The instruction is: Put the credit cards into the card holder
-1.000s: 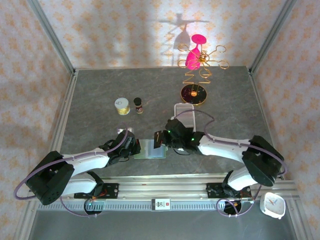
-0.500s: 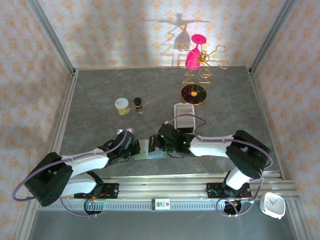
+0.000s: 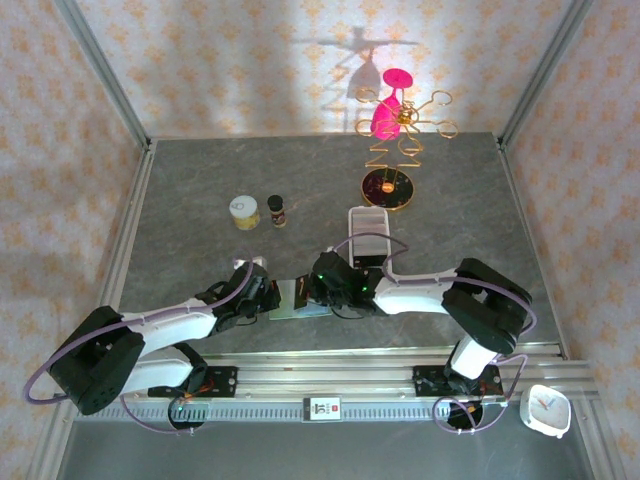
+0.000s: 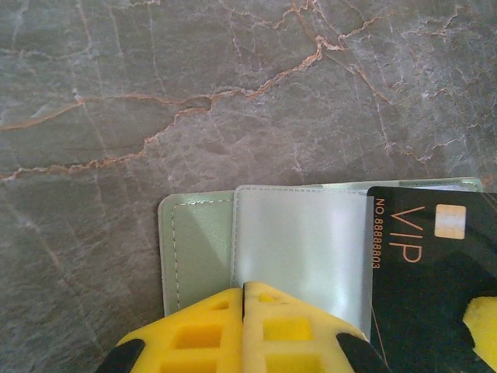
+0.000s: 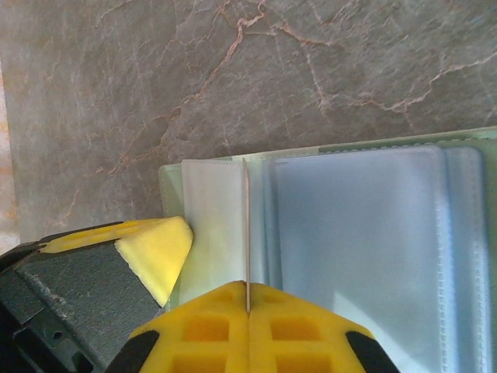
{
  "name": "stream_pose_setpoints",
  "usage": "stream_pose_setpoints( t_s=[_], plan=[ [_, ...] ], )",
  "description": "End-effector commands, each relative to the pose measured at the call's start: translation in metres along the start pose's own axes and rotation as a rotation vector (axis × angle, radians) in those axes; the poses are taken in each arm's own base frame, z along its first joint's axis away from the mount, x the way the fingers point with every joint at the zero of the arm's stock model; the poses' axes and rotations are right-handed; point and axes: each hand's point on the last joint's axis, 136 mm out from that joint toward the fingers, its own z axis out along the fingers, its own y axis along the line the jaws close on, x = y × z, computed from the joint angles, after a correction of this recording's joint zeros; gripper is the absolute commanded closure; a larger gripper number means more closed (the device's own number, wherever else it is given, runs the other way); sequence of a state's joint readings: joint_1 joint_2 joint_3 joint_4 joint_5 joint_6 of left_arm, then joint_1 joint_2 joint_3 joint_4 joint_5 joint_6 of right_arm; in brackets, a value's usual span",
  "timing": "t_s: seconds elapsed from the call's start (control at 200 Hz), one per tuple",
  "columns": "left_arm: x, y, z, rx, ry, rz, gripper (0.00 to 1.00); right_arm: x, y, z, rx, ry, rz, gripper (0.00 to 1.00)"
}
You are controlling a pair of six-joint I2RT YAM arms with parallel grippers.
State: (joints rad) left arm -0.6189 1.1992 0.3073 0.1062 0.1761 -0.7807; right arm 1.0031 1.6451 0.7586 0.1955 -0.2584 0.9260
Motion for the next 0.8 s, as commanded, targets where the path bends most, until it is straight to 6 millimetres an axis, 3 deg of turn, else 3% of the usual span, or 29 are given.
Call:
stream_pose_setpoints(
  t_s=[0.0, 0.08, 0.275, 0.415, 0.501, 0.796],
  plan=[
    [0.015, 0.019, -0.001, -0.054, 0.04, -0.007, 1.0, 0.008, -0.008, 0.004, 0.009, 0.002, 0.02, 1.0],
    [0.012, 0.018, -0.003, -0.051, 0.031, -0.005, 0.95, 0.011, -0.009, 0.005, 0.009, 0.006, 0.03, 1.0],
    [0.005, 0.018, -0.01, -0.055, -0.01, -0.02, 0.71, 0.016, -0.015, 0.007, 0.005, 0.017, 0.05, 1.0],
    [0.001, 0.02, -0.013, -0.068, -0.034, -0.03, 0.65, 0.017, -0.012, 0.008, -0.015, 0.024, 0.044, 1.0],
    [-0.001, 0.027, -0.015, -0.107, -0.045, -0.03, 0.65, 0.018, -0.011, 0.009, -0.018, 0.027, 0.041, 1.0],
    [0.013, 0.04, -0.005, -0.161, 0.018, -0.009, 0.87, 0.022, -0.002, 0.011, -0.078, 0.047, 0.049, 1.0]
  ],
)
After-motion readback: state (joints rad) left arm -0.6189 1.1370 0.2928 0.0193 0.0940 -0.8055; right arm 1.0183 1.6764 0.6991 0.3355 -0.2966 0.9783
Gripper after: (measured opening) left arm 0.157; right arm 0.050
